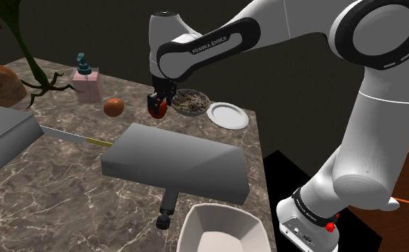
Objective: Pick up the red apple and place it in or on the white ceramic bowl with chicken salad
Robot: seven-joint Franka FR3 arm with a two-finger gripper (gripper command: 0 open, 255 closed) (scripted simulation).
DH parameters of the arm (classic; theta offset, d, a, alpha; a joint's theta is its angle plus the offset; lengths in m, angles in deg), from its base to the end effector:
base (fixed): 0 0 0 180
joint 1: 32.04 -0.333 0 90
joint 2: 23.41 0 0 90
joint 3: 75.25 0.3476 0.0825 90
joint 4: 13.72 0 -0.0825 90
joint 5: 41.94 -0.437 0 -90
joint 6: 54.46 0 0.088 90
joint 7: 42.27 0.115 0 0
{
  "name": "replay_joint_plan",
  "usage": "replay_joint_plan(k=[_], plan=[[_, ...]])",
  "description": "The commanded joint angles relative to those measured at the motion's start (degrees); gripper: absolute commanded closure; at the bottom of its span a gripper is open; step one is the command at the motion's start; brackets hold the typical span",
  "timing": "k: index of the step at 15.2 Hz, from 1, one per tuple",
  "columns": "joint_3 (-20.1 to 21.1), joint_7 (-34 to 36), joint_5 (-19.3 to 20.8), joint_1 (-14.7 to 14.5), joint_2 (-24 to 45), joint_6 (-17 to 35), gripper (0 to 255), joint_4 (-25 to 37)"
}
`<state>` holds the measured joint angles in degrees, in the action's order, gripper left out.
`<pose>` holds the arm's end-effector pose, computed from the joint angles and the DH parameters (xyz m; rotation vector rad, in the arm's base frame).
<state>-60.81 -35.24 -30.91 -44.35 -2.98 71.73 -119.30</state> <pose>0.6237 0.2939 0.3321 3.0055 0.6734 0.0572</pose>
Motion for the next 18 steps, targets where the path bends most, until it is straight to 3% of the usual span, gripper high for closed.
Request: replay_joint_plan(k=[1,6,18], plan=[[-0.03,-0.01,0.0,0.02,0.04,0.01,255,-0.05],[-0.02,0.03,0.03,-0.01,0.1,0.02,255,0.0],[0.63,-1.49,-1.73,0.33,-3.8,-7.79,255,4.11]])
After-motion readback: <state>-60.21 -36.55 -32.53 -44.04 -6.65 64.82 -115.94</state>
